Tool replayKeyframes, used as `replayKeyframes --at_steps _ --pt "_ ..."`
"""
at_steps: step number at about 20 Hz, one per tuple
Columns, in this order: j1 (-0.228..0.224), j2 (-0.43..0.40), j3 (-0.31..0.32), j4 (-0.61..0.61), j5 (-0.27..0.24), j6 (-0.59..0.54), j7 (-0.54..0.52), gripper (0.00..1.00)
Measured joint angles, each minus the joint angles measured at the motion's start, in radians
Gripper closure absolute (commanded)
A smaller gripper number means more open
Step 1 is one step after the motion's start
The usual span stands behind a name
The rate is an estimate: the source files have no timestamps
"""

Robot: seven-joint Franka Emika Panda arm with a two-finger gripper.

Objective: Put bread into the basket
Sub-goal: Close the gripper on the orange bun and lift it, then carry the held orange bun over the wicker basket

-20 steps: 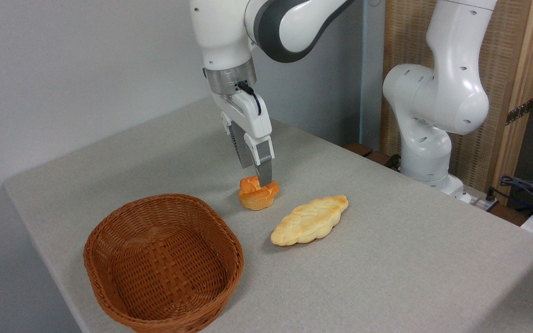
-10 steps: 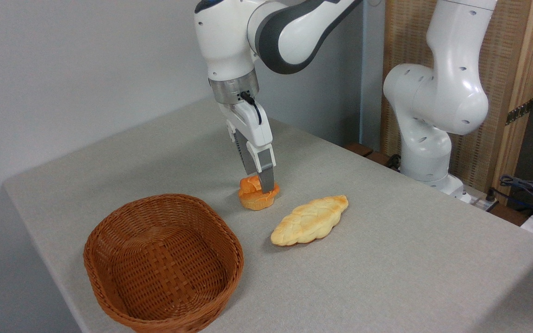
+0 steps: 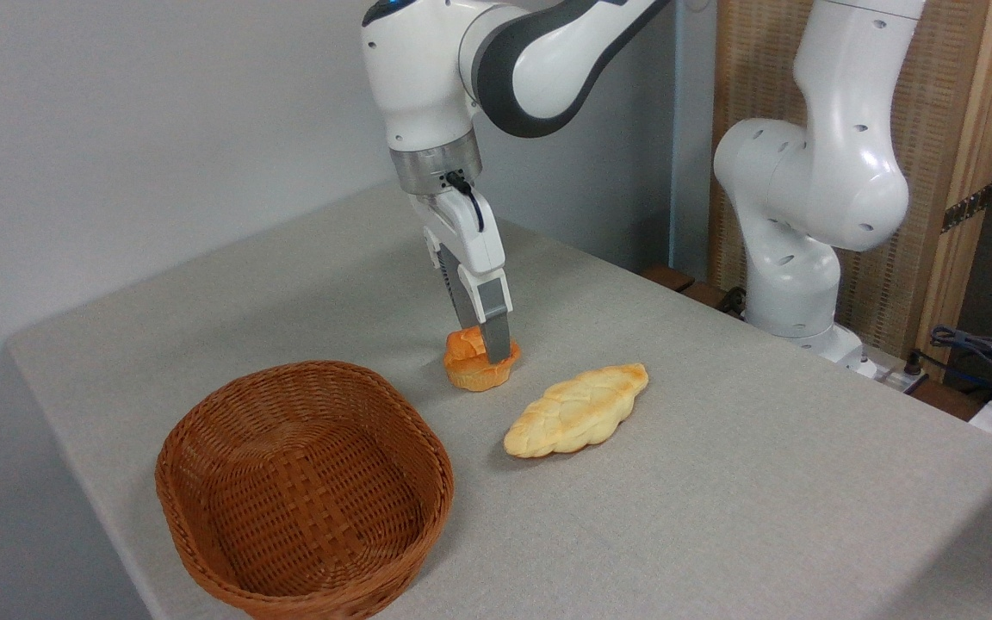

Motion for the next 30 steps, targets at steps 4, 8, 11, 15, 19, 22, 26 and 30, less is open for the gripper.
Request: replayKeyframes --at_steps 4,8,11,15,19,22,26,30 --pt "-0.004 0.008 -0.003 -0.009 0.001 0.021 0.000 0.00" --pt "-0.006 0.014 -0.003 -0.017 0.001 0.036 0.000 0.08" --pt "-0.006 0.014 -0.003 -0.018 0.001 0.044 0.000 0.25" --pt "-0.019 0.021 -0.003 -0.020 0.001 0.057 0.001 0.40" --pt "-0.022 0.024 -0.003 -0.020 0.002 0.057 0.001 0.40" --pt "-0.022 0.024 -0.003 -0.020 0.003 0.057 0.001 0.42" --pt "-0.021 0.024 -0.003 -0.020 0.003 0.057 0.001 0.46" --pt "-0.020 0.024 -0.001 0.006 0.003 0.002 0.021 0.48"
